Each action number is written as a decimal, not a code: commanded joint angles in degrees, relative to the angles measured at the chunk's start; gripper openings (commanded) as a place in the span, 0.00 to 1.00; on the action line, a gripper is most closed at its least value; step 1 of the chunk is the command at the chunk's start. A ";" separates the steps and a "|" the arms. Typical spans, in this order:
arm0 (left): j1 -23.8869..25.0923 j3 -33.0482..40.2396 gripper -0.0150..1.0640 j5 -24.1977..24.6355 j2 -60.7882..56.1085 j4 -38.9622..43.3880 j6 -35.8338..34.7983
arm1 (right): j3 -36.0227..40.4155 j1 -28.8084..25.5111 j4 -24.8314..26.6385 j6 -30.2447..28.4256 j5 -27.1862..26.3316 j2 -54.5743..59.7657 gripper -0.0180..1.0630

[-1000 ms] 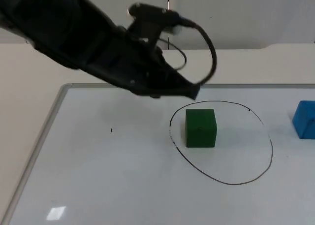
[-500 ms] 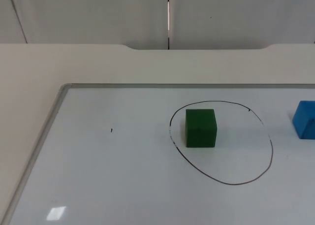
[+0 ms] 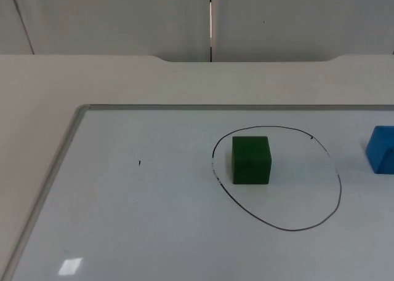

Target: Push the two cubes into the marked area.

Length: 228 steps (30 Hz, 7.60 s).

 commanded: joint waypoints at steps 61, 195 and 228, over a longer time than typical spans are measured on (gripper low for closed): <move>0.07 12.11 0.01 31.00 -45.09 26.59 -23.98 | 0.55 -0.45 0.14 -0.14 -0.59 -0.18 0.99; 0.07 26.27 0.01 39.15 -64.91 34.64 -35.61 | -24.68 -0.45 -13.61 20.53 -26.07 84.55 0.02; 0.07 26.27 0.01 39.15 -64.91 34.74 -35.61 | -23.85 -0.45 -13.75 23.41 -43.80 103.53 0.02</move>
